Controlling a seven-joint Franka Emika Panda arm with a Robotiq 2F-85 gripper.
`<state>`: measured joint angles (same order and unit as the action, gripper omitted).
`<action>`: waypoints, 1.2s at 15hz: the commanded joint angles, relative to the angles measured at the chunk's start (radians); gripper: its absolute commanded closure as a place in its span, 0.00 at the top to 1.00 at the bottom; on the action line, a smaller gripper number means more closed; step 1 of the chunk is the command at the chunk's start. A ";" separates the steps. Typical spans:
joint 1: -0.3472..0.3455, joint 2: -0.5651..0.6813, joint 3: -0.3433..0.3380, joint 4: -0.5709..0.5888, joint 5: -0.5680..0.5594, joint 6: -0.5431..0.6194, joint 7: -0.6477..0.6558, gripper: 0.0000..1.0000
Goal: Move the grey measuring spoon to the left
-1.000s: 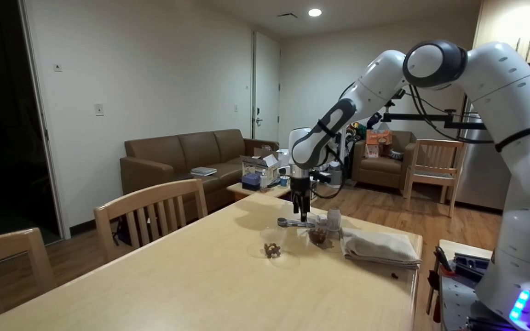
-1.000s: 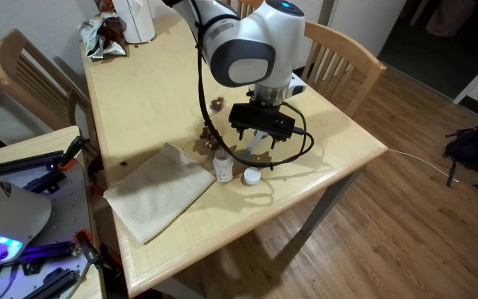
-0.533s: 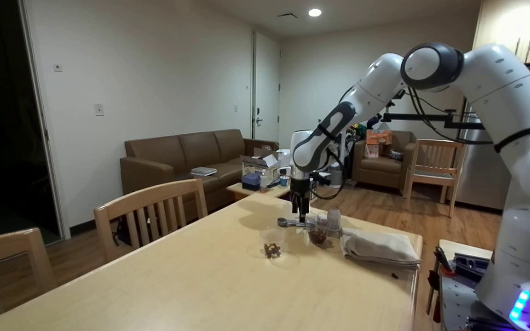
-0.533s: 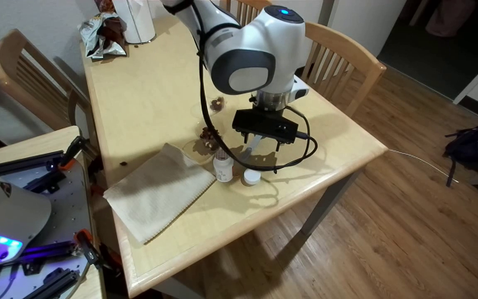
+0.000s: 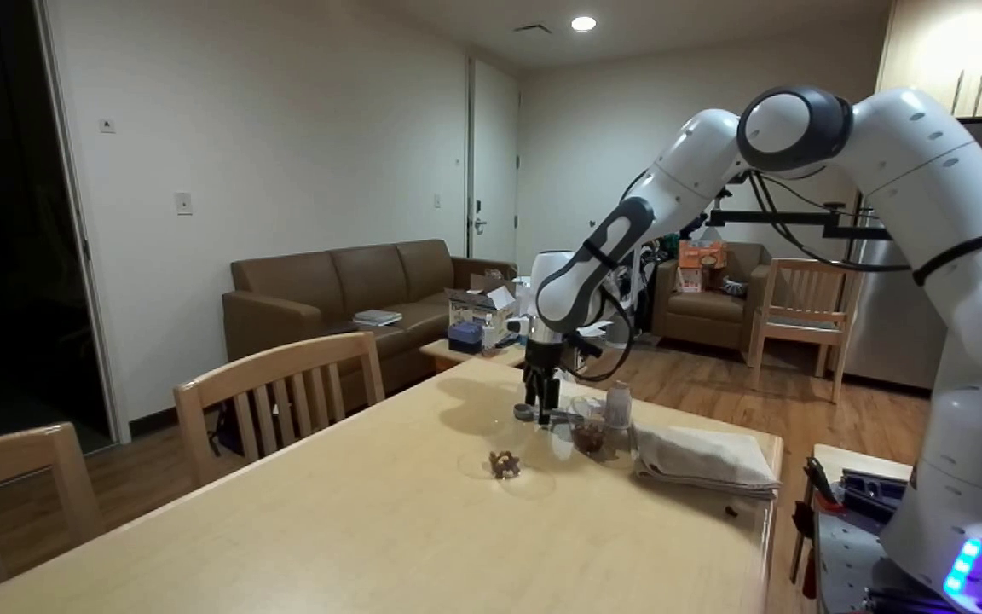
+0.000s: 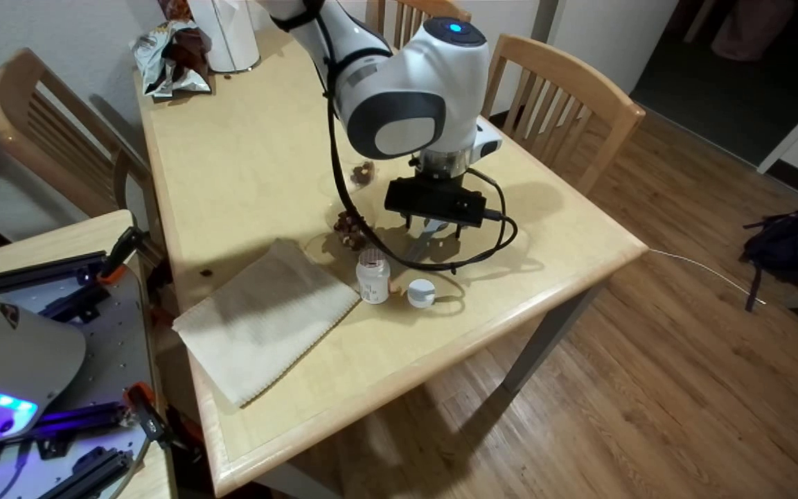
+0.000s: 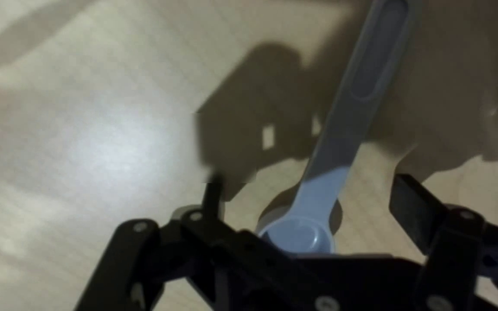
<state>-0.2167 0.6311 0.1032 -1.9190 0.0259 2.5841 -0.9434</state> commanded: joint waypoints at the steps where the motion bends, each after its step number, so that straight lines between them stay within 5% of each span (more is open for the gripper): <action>1: -0.019 0.000 0.019 -0.008 0.004 0.010 -0.016 0.67; 10: -0.020 -0.016 0.013 0.004 -0.001 0.000 -0.012 0.08; 18: 0.034 -0.067 -0.019 0.009 -0.119 -0.025 -0.018 0.09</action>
<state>-0.2115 0.6123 0.1030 -1.8993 -0.0323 2.5840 -0.9434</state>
